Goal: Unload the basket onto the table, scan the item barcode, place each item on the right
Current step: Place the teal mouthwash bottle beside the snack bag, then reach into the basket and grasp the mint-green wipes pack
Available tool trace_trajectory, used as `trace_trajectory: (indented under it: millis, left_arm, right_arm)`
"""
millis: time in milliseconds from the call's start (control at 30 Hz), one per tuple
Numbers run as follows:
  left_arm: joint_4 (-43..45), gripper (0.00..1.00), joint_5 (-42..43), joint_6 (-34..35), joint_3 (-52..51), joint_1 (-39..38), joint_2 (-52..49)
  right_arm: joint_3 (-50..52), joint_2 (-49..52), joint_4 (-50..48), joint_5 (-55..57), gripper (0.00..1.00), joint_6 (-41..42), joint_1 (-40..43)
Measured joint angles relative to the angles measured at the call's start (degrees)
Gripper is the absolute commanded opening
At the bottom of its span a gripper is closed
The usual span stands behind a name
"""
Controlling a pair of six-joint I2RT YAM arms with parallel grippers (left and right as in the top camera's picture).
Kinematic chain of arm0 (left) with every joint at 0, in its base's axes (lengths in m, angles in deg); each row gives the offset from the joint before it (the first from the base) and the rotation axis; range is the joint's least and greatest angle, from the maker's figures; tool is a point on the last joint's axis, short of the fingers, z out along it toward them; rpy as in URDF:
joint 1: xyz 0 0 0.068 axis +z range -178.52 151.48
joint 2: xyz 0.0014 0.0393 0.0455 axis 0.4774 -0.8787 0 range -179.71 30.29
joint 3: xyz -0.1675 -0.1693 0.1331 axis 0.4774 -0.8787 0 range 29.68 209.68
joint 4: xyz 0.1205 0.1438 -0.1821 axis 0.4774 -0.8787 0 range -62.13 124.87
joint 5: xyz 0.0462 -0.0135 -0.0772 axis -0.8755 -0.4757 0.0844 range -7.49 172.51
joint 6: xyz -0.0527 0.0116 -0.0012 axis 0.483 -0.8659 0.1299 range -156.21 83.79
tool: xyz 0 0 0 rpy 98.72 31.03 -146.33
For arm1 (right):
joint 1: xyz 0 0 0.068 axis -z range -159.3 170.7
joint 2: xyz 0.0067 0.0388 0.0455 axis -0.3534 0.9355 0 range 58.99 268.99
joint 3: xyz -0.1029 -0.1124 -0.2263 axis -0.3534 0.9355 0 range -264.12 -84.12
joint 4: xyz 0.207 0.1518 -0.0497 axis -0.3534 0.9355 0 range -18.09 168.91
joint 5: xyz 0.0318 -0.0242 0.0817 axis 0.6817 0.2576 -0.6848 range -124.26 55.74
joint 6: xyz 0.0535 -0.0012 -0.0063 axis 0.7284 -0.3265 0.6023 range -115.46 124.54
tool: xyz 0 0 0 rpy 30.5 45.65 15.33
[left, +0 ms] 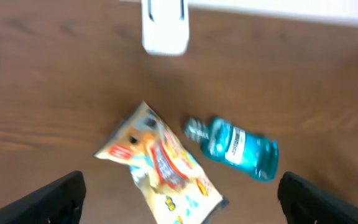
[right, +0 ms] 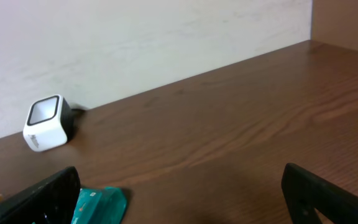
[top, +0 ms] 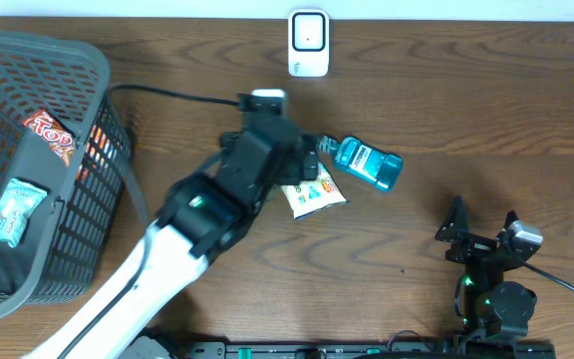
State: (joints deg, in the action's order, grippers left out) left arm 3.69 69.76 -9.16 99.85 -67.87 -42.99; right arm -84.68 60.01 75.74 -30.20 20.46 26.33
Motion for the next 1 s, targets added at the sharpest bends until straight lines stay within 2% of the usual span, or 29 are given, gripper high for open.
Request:
trace_trajectory:
  millis: [233, 533, 833, 1000]
  left_arm:
    - [-0.3, 0.98, -5.1, -1.7, 0.0, 3.6, 11.5]
    - [1.4, 0.98, -7.1, -5.9, 0.1, 15.3, 23.3]
    - [1.3, 0.98, -18.7, -8.7, 3.1, 31.0, 25.0]
    - [-3.4, 0.98, -21.8, -5.5, 3.1, 42.5, 22.2]
  right_arm:
    - [0.0, 0.0, 0.0, 0.0, 0.99, 0.0, 0.0]
    - [0.0, 0.0, 0.0, 0.0, 0.99, 0.0, 0.0]
    - [0.0, 0.0, 0.0, 0.0, 0.99, 0.0, 0.0]
    - [0.0, 0.0, 0.0, 0.0, 0.99, 0.0, 0.0]
